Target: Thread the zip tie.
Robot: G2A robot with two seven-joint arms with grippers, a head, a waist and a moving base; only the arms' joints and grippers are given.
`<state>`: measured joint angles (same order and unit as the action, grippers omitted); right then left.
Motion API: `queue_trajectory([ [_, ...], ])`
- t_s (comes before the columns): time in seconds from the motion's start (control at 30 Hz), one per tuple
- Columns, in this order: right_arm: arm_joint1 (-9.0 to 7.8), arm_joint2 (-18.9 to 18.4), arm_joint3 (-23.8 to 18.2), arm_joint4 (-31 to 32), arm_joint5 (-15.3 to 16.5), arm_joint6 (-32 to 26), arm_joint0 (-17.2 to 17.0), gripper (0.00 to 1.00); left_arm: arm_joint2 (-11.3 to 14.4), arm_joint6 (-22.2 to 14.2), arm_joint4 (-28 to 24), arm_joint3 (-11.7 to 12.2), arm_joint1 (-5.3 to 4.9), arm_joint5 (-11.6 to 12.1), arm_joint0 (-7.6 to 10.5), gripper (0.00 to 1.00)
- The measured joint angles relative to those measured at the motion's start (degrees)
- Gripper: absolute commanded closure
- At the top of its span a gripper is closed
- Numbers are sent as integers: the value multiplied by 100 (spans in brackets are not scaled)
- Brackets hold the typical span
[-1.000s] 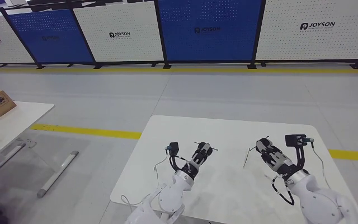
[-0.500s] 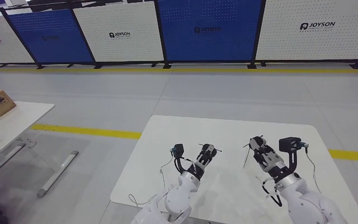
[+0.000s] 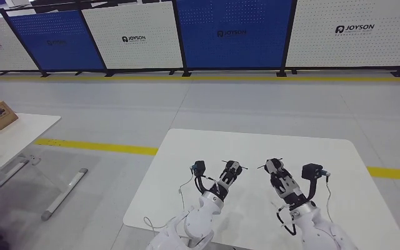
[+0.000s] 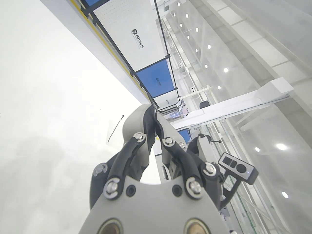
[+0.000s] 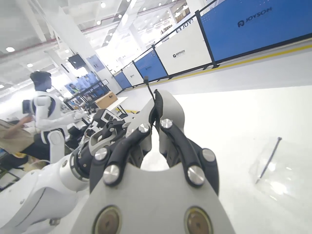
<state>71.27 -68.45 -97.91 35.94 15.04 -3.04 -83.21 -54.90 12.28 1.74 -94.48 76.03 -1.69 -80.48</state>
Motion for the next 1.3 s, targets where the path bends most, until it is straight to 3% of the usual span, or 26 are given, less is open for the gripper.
queue_trajectory([
  [0.3, -1, -3, -3, 19, -7, -10, 1, 100, 0, 17, 24, 10, 0, 0, 3, 100],
  [0.47, -1, -3, -3, 19, -7, -10, 1, 100, 142, 467, 426, 169, 57, 3, 44, 100],
  [0.73, 12, 3, 29, -5, -102, 44, 15, 100, 149, 461, 357, 176, 62, 23, 47, 100],
  [0.93, 123, 458, 427, 177, -496, 39, 332, 100, 149, 461, 357, 176, 62, 22, 47, 100],
  [1.3, 134, 487, 447, 67, -499, 23, 335, 100, 149, 461, 357, 176, 62, 22, 47, 100],
])
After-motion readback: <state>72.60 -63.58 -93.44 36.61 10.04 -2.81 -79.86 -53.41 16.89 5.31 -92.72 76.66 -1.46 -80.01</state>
